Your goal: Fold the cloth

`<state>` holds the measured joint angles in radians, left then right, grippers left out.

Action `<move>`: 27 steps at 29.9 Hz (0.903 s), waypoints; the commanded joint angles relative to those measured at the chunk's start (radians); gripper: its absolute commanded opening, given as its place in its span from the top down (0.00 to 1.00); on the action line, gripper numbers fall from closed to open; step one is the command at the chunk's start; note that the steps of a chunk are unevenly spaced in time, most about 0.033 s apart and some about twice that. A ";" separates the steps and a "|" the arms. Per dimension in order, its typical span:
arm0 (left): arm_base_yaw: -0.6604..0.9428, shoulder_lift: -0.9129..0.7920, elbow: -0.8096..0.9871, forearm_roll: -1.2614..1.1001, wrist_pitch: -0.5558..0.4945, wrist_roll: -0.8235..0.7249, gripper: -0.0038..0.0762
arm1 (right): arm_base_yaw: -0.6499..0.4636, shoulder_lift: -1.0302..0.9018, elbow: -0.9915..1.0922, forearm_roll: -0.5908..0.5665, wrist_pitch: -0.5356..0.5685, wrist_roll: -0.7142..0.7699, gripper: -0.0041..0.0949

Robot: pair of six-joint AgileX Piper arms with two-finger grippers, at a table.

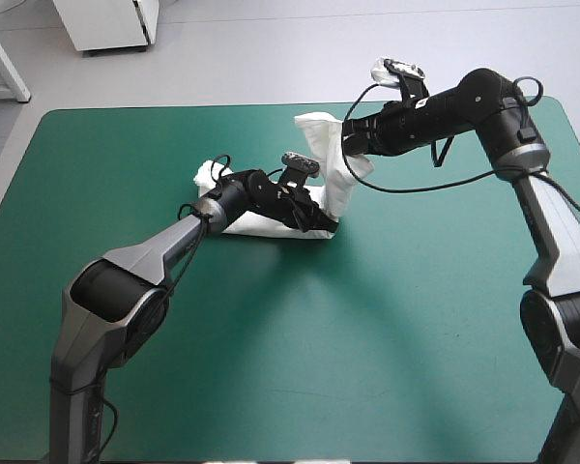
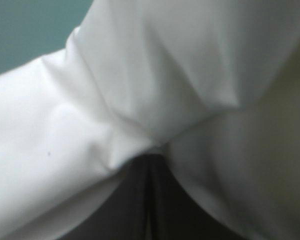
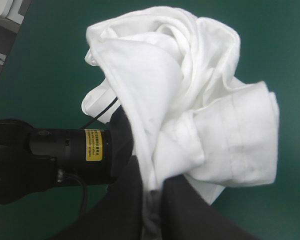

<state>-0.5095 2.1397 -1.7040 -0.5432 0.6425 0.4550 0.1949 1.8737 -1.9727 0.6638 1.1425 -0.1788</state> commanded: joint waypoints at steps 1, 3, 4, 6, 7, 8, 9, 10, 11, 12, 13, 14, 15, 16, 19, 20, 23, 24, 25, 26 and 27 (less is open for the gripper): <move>0.029 -0.133 -0.016 0.043 0.090 -0.038 0.96 | -0.003 -0.058 -0.035 0.045 -0.034 -0.008 0.98; 0.054 -0.214 -0.010 0.137 0.111 -0.065 0.96 | -0.003 -0.058 -0.035 0.045 -0.042 -0.008 0.98; 0.068 -0.259 0.000 0.178 0.123 -0.079 0.96 | -0.003 -0.058 -0.035 0.045 -0.042 -0.008 0.98; 0.111 -0.356 0.046 0.217 0.180 -0.097 0.96 | -0.003 -0.058 -0.035 0.045 -0.043 -0.008 0.98; 0.137 -0.397 0.076 0.219 0.220 -0.099 0.96 | -0.003 -0.058 -0.035 0.045 -0.043 -0.010 0.98; 0.162 -0.450 0.113 0.215 0.252 -0.099 0.96 | -0.003 -0.058 -0.035 0.047 -0.043 -0.012 0.98; 0.185 -0.507 0.152 0.215 0.275 -0.099 0.96 | -0.003 -0.058 -0.035 0.050 -0.043 -0.017 0.98; 0.205 -0.569 0.192 0.215 0.289 -0.099 0.96 | -0.003 -0.058 -0.035 0.054 -0.043 -0.019 0.98; 0.216 -0.619 0.224 0.215 0.297 -0.099 0.96 | -0.003 -0.058 -0.035 0.060 -0.046 -0.019 0.98; 0.226 -0.684 0.261 0.215 0.308 -0.099 0.96 | -0.001 -0.058 -0.035 0.063 -0.048 -0.024 0.98; 0.235 -0.749 0.295 0.217 0.320 -0.097 0.96 | 0.008 -0.058 -0.035 0.063 -0.050 -0.029 0.98; 0.235 -0.811 0.320 0.219 0.331 -0.095 0.96 | 0.015 -0.058 -0.035 0.067 -0.057 -0.035 0.98; 0.235 -0.870 0.348 0.219 0.341 -0.093 0.96 | 0.029 -0.058 -0.035 0.067 -0.072 -0.040 0.98; 0.235 -0.928 0.376 0.215 0.343 -0.093 0.96 | 0.042 -0.056 -0.035 0.067 -0.091 -0.046 0.98; 0.235 -1.069 0.453 0.207 0.324 -0.093 0.96 | 0.088 -0.047 -0.035 0.067 -0.158 -0.060 0.98; 0.235 -1.104 0.473 0.207 0.317 -0.093 0.96 | 0.103 -0.041 -0.035 0.067 -0.172 -0.060 0.98; 0.235 -1.210 0.528 0.207 0.315 -0.093 0.96 | 0.153 -0.016 -0.037 0.067 -0.221 -0.063 0.98; 0.235 -1.238 0.544 0.207 0.315 -0.096 0.96 | 0.170 -0.003 -0.037 0.064 -0.243 -0.064 0.98; 0.235 -1.262 0.560 0.207 0.313 -0.096 0.96 | 0.186 0.007 -0.039 0.064 -0.261 -0.067 0.98; 0.235 -1.277 0.570 0.207 0.313 -0.096 0.96 | 0.201 0.018 -0.041 0.064 -0.275 -0.067 0.98; 0.235 -1.290 0.574 0.207 0.311 -0.099 0.96 | 0.215 0.034 -0.050 0.064 -0.279 -0.067 0.98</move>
<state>-0.2759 0.9005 -1.1281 -0.3094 1.0119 0.3665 0.3806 1.9309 -1.9767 0.6812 0.9458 -0.2318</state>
